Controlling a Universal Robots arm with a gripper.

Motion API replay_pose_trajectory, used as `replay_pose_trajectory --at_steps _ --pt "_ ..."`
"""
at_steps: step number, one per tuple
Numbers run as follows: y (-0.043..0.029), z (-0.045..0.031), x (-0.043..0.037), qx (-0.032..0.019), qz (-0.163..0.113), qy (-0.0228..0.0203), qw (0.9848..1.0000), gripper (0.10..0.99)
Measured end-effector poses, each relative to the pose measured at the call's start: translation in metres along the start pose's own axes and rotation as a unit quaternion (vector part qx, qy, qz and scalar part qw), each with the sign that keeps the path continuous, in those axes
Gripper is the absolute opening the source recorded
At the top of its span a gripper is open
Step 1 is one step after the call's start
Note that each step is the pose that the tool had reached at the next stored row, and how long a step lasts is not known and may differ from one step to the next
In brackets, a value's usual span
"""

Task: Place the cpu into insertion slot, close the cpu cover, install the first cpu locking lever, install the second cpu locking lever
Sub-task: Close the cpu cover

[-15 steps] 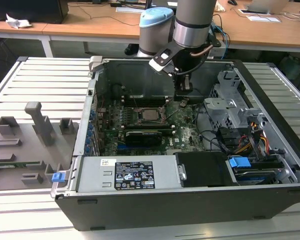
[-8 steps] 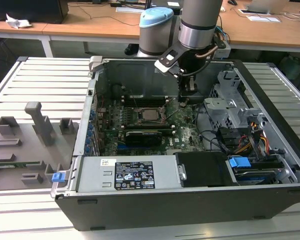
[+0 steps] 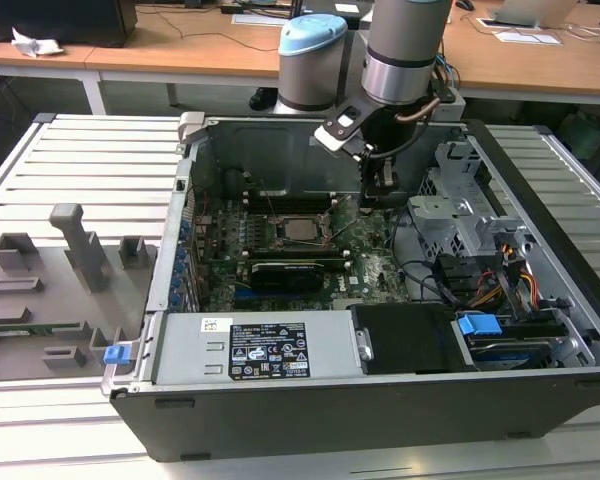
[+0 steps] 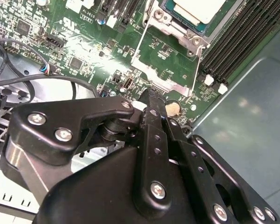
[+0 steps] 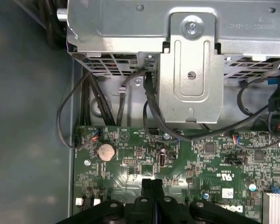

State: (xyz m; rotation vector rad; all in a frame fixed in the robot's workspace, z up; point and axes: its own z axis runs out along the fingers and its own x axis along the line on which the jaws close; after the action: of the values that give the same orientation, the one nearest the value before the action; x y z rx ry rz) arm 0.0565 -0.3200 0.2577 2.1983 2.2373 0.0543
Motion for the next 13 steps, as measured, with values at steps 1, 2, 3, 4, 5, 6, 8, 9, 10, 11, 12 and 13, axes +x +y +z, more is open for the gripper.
replay_pose_trajectory --at_steps 1,2,3,4,5,6,8,9,10,11,12,13 --pt "-0.0001 0.0017 -0.0001 0.0 0.0 0.0 1.0 0.106" --pt "-0.0001 0.0029 -0.0001 0.0 0.0 0.0 1.0 0.106" --pt "-0.0004 0.0043 -0.0001 0.0 0.0 -0.0001 1.0 0.106" --pt "-0.001 0.0045 -0.0001 0.0 0.0 -0.0001 1.0 0.106" --pt "-0.0014 0.0047 -0.0001 0.0 0.0 -0.0001 1.0 0.106" --pt "-0.0029 0.0049 -0.0001 0.0 0.0 0.0 1.0 0.106" --pt "-0.0046 0.005 -0.0001 0.0 0.0 0.0 1.0 0.106" --pt "-0.0056 0.005 -0.0001 0.0 0.0 -0.0001 1.0 0.106" --pt "-0.0063 0.005 0.0 0.0 0.0 0.0 1.0 0.106" --pt "-0.007 0.0051 0.0 0.0 0.0 0.0 1.0 0.106" --pt "-0.0077 0.0051 0.0 0.0 0.0 0.0 1.0 0.106" --pt "-0.0085 0.0051 0.0 0.0 0.0 0.0 1.0 0.106"
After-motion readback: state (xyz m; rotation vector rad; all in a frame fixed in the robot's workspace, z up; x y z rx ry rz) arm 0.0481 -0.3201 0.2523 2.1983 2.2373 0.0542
